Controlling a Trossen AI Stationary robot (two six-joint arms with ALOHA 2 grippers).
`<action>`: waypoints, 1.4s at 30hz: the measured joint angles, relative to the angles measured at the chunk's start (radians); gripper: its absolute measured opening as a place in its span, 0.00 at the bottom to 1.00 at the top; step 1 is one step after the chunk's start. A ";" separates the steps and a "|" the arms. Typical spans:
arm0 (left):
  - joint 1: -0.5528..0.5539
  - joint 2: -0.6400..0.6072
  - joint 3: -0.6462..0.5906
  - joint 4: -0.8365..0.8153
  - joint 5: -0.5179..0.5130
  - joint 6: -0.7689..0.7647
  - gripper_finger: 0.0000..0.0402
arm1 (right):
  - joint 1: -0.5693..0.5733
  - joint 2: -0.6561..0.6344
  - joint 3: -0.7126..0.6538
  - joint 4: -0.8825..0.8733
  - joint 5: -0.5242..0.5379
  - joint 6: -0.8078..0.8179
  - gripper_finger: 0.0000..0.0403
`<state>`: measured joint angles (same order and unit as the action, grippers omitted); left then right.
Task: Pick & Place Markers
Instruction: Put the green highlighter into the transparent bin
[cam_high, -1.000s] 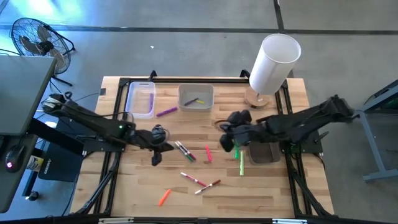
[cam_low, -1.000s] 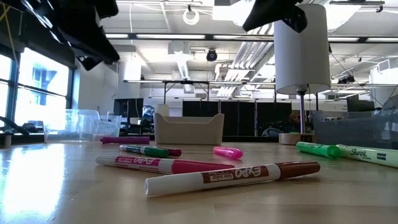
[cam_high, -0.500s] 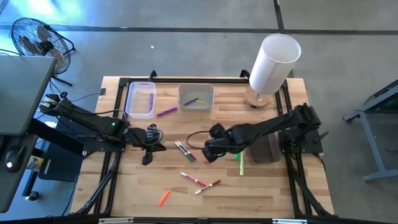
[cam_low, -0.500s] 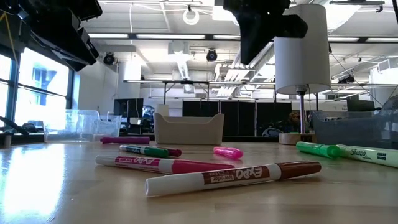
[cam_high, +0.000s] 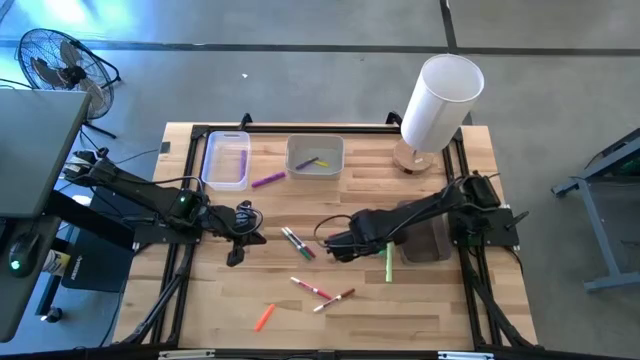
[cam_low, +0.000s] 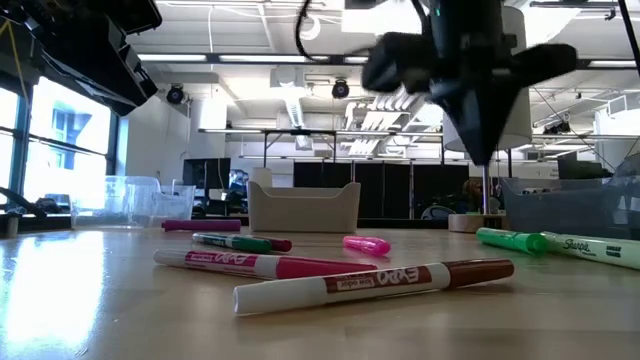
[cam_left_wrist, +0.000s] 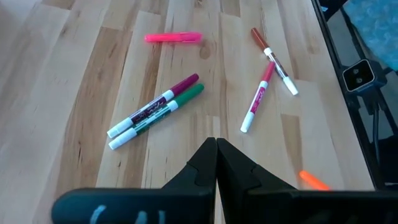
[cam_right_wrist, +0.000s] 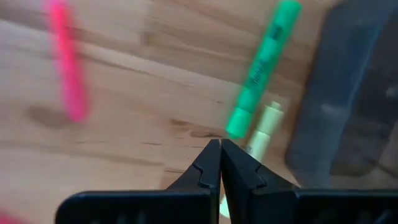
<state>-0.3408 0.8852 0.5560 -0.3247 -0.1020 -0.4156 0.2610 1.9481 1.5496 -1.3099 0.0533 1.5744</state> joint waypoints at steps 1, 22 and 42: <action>0.000 0.000 0.000 0.001 0.002 0.000 0.00 | -0.004 0.000 -0.020 0.008 -0.016 0.019 0.01; 0.000 0.000 0.000 -0.025 0.016 0.001 0.00 | -0.024 -0.003 -0.318 0.322 -0.059 0.180 0.27; 0.000 0.001 0.001 -0.026 0.016 0.001 0.00 | -0.033 -0.008 -0.339 0.369 0.057 0.122 0.13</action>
<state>-0.3408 0.8860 0.5568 -0.3505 -0.0864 -0.4142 0.2285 1.9398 1.2104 -0.9412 0.1102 1.6964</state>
